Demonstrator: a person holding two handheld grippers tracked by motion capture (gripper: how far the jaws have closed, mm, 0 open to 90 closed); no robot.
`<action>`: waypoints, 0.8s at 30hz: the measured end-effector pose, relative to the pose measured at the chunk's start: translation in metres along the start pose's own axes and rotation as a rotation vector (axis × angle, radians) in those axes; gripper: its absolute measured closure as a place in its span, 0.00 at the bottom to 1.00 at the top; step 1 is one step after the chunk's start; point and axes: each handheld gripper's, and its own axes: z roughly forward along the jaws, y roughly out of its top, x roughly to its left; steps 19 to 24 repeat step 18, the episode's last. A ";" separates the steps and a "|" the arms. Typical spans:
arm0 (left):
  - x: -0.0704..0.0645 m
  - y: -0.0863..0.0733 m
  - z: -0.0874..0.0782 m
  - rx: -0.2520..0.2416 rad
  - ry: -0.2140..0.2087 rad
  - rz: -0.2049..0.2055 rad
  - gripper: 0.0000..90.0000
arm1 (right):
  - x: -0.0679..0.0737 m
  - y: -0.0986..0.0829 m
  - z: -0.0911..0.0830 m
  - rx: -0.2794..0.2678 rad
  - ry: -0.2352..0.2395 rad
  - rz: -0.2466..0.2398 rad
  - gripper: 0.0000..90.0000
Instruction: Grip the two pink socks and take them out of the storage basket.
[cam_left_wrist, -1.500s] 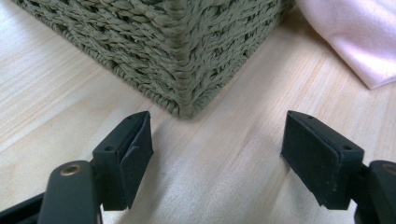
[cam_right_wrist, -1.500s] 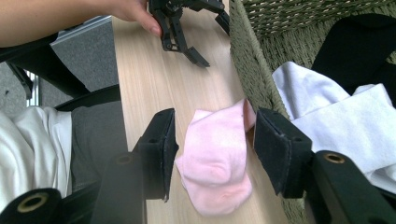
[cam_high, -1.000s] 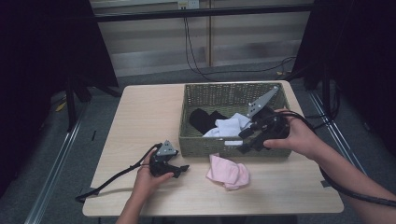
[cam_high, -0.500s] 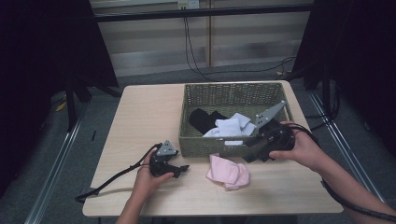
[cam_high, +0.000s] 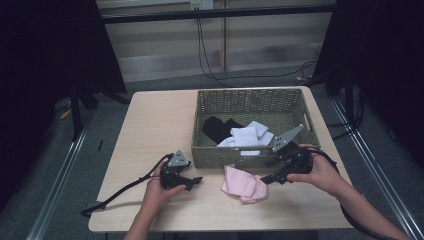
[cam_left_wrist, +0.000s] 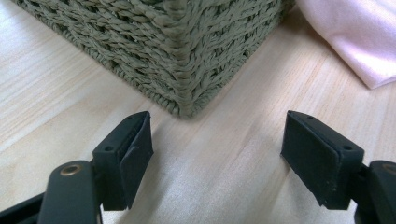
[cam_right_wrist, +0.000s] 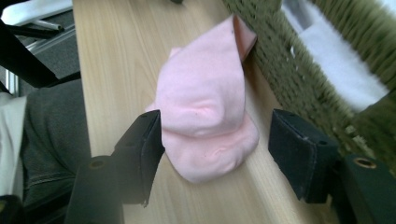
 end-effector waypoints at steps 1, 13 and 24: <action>0.000 0.000 0.000 0.001 0.000 0.000 0.27 | 0.000 -0.003 0.003 0.000 0.001 0.007 0.39; 0.000 0.000 0.000 0.001 0.000 0.000 0.27 | -0.002 -0.023 0.031 -0.011 0.002 0.020 0.37; 0.000 0.000 0.000 0.001 0.000 0.000 0.27 | 0.000 -0.025 0.036 -0.016 -0.009 0.017 0.35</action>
